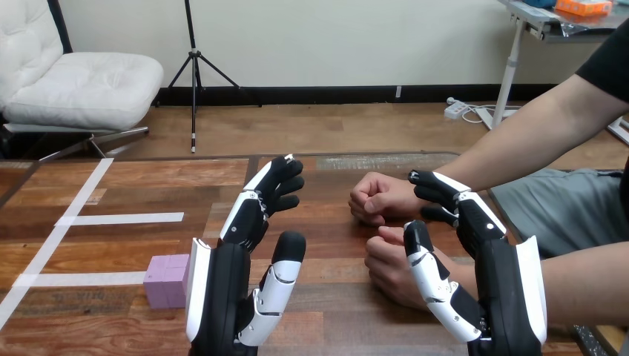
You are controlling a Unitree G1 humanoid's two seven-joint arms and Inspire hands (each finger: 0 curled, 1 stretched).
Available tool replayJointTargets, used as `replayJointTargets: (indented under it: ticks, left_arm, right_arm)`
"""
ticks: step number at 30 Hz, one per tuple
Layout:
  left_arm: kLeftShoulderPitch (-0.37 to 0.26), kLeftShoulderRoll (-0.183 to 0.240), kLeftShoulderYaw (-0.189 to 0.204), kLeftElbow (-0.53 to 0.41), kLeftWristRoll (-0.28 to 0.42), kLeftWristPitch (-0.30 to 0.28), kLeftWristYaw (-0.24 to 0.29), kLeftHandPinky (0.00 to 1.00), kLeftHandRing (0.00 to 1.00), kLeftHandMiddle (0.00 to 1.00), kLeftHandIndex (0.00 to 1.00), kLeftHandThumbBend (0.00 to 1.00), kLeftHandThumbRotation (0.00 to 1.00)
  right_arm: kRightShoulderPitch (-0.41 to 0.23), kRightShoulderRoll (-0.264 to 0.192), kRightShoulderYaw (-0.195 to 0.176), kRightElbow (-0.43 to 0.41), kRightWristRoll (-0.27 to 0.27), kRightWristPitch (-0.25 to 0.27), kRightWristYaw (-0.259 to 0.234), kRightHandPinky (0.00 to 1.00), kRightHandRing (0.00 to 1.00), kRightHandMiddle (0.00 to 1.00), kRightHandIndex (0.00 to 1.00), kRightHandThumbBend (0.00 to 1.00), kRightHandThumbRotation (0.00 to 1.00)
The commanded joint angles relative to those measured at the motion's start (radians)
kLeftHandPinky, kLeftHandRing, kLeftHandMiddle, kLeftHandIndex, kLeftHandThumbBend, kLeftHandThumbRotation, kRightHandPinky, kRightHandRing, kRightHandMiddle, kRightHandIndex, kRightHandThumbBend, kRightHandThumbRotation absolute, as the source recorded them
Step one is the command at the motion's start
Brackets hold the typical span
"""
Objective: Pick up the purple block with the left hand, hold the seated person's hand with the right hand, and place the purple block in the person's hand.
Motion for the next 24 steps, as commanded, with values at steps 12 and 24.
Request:
replayJointTargets:
  ticks: [12,24]
  left_arm:
    - [0.027,-0.026,-0.004,-0.029,-0.002,0.0,0.002,0.75,0.8,0.83,0.84,0.5,0.86]
    - [0.024,-0.025,-0.002,-0.025,-0.002,-0.003,0.002,0.75,0.8,0.83,0.84,0.5,0.86]
  right_arm:
    - [-0.05,0.017,-0.014,-0.008,0.006,-0.015,-0.002,0.72,0.79,0.81,0.75,0.31,0.5]
    - [-0.05,0.018,-0.016,-0.008,0.006,-0.017,-0.003,0.71,0.79,0.81,0.76,0.31,0.51]
